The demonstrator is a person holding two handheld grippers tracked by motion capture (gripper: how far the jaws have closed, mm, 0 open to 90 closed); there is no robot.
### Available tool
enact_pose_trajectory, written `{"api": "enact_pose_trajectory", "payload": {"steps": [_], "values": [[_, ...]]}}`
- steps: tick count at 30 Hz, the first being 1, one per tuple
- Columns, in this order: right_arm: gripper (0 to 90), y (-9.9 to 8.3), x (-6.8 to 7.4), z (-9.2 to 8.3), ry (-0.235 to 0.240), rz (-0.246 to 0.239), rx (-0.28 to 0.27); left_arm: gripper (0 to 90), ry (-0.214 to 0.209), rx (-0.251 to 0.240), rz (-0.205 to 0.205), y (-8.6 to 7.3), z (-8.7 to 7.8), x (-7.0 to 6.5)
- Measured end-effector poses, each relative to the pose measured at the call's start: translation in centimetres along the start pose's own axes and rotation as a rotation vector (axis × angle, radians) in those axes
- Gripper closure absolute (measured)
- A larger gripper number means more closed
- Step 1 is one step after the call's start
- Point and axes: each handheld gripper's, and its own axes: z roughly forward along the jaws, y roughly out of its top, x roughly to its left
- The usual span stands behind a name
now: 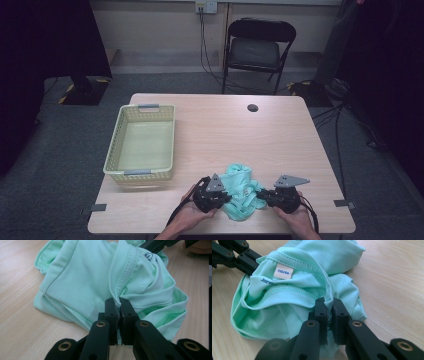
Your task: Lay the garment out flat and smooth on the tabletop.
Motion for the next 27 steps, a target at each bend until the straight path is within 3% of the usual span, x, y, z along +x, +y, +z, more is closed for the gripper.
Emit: {"api": "enact_pose_trajectory", "payload": {"steps": [3, 8, 10, 18, 23, 25, 27], "values": [[84.9, -0.1, 0.2, -0.1, 0.012, -0.01, 0.005, 86.6, 0.006, 0.017, 0.01, -0.3, -0.3, -0.4], [84.9, -0.2, 0.8, -0.3, 0.041, -0.048, 0.023, 86.2, -0.013, 0.019, -0.01, -1.1, -1.1, -1.0], [84.9, -0.4, 1.1, -0.4, 0.055, -0.053, 0.026, 86.3, -0.006, 0.028, 0.01, -1.2, -1.3, -1.5], [84.9, -1.1, 1.9, -1.3, 0.089, -0.062, 0.03, 86.4, -0.06, 0.041, 0.006, -1.5, -1.9, -2.6], [84.9, -1.1, 2.3, -2.5, 0.102, -0.057, -0.01, 86.4, -0.059, 0.021, 0.016, -1.2, -2.9, -2.9], [84.9, -0.9, 2.3, -2.8, 0.096, -0.064, -0.023, 86.4, -0.065, -0.032, -0.011, -0.5, -3.9, -2.1], [84.9, -0.7, 1.9, -3.1, 0.092, -0.051, -0.043, 86.5, -0.045, -0.055, -0.016, 0.1, -4.3, -1.5]]}}
